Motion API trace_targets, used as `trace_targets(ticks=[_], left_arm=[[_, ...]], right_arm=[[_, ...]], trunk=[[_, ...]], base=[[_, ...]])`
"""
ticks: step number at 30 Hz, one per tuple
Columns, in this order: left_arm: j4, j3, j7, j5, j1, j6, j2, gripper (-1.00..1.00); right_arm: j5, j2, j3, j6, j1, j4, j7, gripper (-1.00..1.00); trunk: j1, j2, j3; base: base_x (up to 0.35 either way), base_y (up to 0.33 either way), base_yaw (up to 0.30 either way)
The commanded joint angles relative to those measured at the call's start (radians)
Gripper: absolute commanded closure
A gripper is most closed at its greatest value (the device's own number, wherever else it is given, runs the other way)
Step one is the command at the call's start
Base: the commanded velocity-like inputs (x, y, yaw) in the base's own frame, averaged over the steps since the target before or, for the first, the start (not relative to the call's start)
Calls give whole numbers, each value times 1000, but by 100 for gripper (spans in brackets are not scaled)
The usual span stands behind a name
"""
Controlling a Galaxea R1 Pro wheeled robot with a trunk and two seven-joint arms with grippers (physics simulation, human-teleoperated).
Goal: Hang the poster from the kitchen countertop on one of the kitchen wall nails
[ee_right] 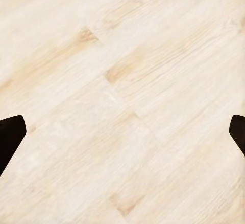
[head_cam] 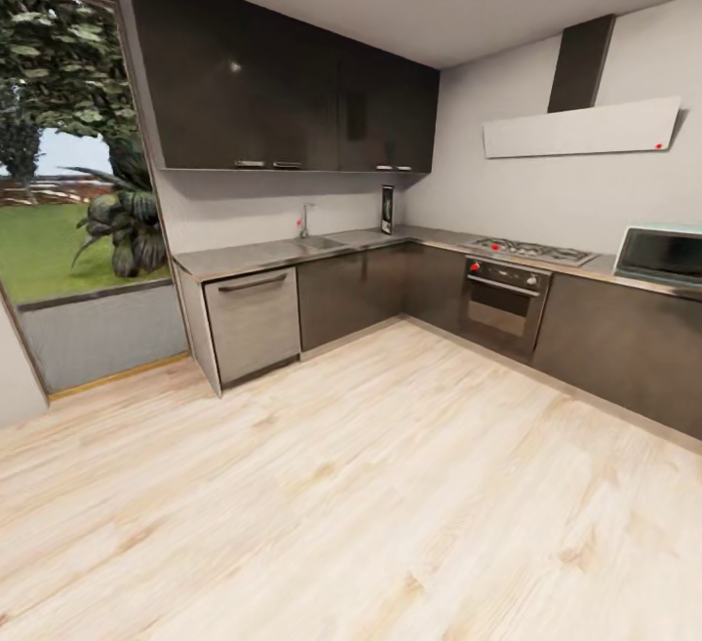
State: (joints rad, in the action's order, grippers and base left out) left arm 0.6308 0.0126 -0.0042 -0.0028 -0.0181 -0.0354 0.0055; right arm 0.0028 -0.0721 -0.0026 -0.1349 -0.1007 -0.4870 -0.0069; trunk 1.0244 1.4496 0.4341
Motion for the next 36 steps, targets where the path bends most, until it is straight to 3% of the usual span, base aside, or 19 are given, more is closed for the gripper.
trace_targets(ticks=[1,36], left_arm=[[1,1,0,0,0,-1,1,-100],[1,1,0,0,0,-1,4,-100]], right_arm=[[0,0,0,-3,-1,1,-1,-100],[0,0,1,-3,-1,1,-1,-100]], trunk=[[1,0,1],[1,0,1]], base=[[330,-150,0],[330,-150,0]])
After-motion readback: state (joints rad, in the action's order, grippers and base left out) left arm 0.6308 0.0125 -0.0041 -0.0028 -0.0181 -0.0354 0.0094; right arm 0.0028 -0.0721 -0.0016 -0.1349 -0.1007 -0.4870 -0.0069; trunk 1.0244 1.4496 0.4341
